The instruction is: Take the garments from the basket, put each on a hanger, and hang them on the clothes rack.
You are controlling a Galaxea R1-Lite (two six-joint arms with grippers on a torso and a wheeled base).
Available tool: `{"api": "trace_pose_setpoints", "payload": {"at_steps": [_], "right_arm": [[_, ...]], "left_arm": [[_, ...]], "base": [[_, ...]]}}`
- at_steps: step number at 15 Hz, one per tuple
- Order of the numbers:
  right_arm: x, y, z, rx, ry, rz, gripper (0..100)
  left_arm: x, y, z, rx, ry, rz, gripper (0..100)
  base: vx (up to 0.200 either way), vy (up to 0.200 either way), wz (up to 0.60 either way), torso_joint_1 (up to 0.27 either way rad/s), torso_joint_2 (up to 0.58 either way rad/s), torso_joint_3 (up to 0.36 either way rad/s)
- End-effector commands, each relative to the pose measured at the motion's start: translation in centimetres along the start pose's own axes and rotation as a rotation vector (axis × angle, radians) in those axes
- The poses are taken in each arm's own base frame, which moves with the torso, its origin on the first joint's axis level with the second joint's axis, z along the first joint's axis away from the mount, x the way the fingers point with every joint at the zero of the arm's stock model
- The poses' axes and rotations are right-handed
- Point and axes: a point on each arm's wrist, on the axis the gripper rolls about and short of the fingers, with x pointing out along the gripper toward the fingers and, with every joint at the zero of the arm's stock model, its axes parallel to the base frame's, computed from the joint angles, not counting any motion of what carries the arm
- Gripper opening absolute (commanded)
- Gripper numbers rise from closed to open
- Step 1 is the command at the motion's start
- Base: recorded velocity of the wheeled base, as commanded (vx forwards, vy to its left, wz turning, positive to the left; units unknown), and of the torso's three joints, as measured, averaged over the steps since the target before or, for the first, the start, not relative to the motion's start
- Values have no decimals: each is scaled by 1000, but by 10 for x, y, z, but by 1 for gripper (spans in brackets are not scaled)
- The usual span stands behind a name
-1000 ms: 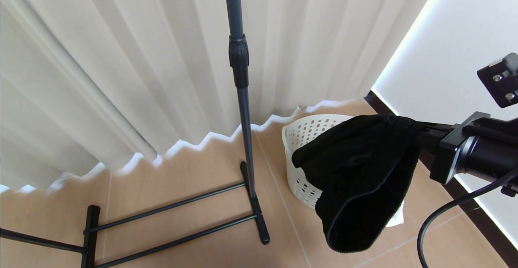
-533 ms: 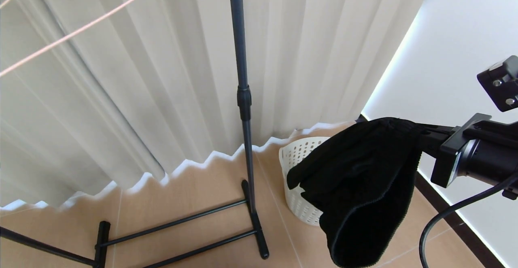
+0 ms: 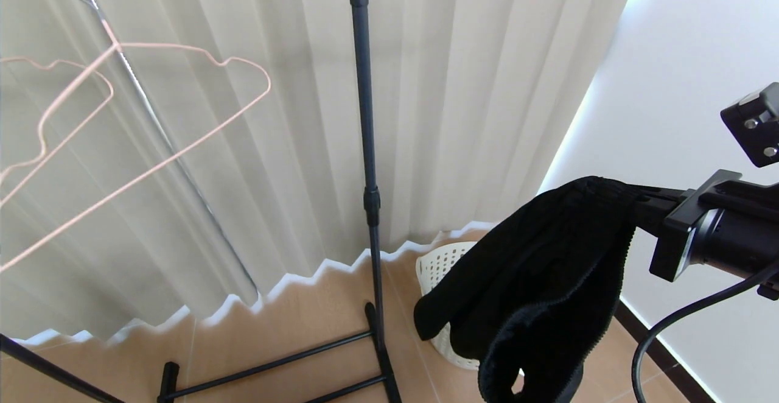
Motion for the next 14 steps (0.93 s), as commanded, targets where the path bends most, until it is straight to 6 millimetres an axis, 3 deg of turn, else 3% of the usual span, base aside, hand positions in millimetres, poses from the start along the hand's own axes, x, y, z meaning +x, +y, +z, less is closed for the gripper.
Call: {"api": "trace_pose_setpoints", "payload": {"at_steps": [1, 14], "right_arm": [[0, 0, 0, 0, 0, 0, 0], [1, 0, -2, -2, 6, 0, 0]], "left_arm": [[0, 0, 0, -1, 2, 0, 100], [0, 0, 0, 1, 2, -1, 100]], "base": [[0, 0, 0, 183, -510, -129], [0, 0, 0, 218, -548, -223]]}}
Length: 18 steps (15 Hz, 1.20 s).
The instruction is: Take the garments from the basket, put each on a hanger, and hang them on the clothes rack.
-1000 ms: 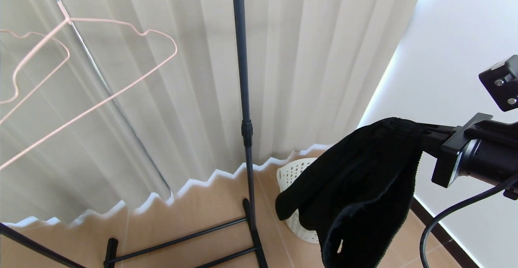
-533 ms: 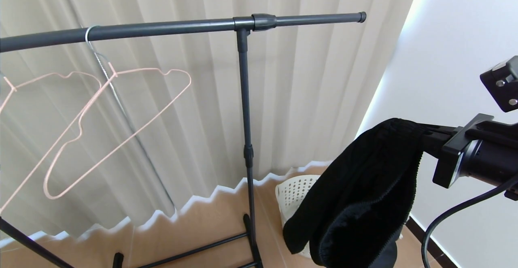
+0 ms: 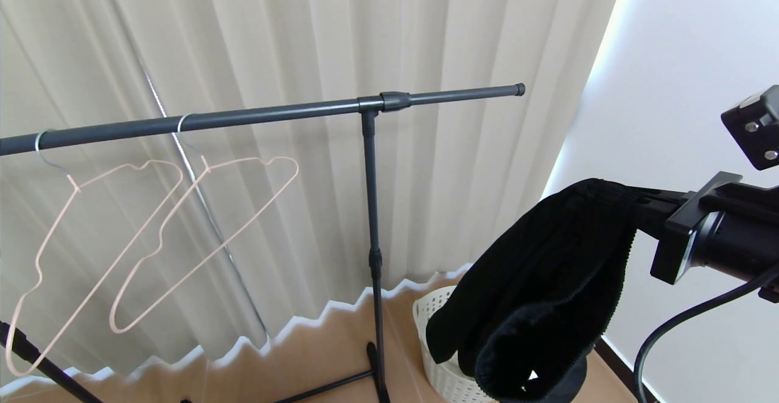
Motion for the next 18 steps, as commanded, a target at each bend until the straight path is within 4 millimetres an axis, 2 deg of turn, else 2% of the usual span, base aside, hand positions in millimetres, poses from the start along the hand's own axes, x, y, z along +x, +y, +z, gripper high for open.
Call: {"api": "trace_pose_setpoints", "payload": {"at_steps": [1, 18], "right_arm": [[1, 0, 0, 0, 3, 0, 0], [-2, 1, -5, -21, 15, 3, 0]], "left_arm": [[0, 0, 0, -2, 3, 3, 100], [0, 0, 0, -2, 1, 3, 100]], "base": [[0, 0, 0, 173, -413, -144], [0, 0, 0, 163, -351, -187]]}}
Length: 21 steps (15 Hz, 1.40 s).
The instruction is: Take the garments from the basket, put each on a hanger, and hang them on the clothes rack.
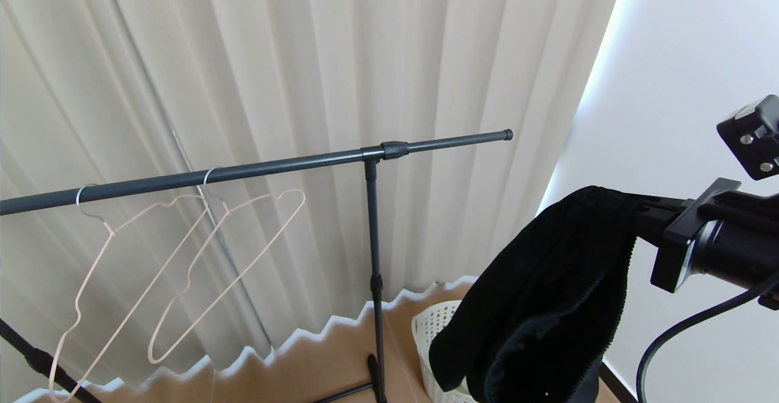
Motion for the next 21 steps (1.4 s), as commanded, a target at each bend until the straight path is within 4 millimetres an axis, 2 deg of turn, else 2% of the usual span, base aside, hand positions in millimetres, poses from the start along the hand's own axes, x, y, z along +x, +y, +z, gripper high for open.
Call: {"api": "trace_pose_setpoints", "payload": {"at_steps": [1, 8, 16, 19, 21], "right_arm": [[0, 0, -1, -17, 1, 1, 0], [0, 1, -5, -43, 15, 3, 0], [-2, 0, -5, -56, 13, 1, 0], [-2, 1, -5, -57, 13, 3, 0], [-1, 1, -6, -57, 18, 3, 0]], "left_arm": [[0, 0, 0, -1, 1, 0, 100], [0, 0, 0, 1, 3, 0, 100], [0, 0, 0, -1, 3, 0, 100], [0, 0, 0, -1, 3, -1, 100], [0, 0, 0, 1, 3, -1, 100]], "base": [[0, 0, 0, 115, -227, -129], [0, 0, 0, 20, -50, -20], [0, 0, 600, 3, 3, 2], [0, 0, 0, 0, 0, 0], [-200, 0, 0, 5, 5, 2]]}}
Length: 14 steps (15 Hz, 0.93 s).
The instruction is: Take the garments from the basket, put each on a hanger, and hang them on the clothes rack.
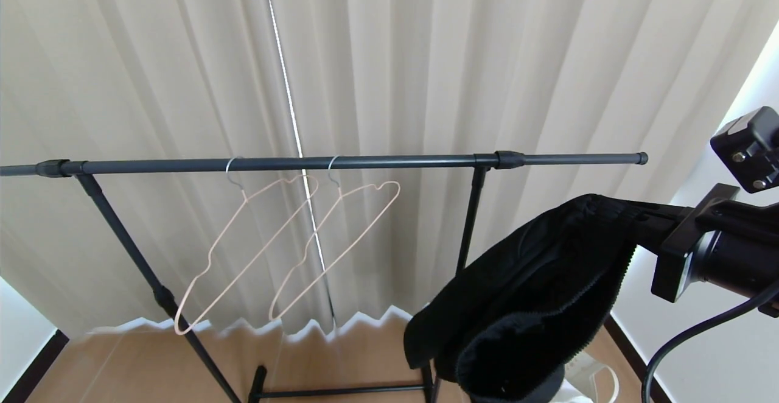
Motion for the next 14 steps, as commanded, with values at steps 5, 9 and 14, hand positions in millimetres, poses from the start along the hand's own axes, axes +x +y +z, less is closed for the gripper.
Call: {"api": "trace_pose_setpoints", "payload": {"at_steps": [5, 9, 14], "right_arm": [[1, 0, 0, 0, 3, 1, 0], [1, 0, -1, -1, 5, 3, 0], [2, 1, -4, -1, 18, 4, 0]], "left_arm": [[0, 0, 0, -1, 2, 0, 100], [0, 0, 0, 0, 2, 0, 100], [0, 0, 0, -3, 0, 2, 100]], "base": [[-200, 40, 0, -2, 3, 2], [-50, 200, 0, 1, -1, 1], [0, 120, 0, 4, -2, 1]]}}
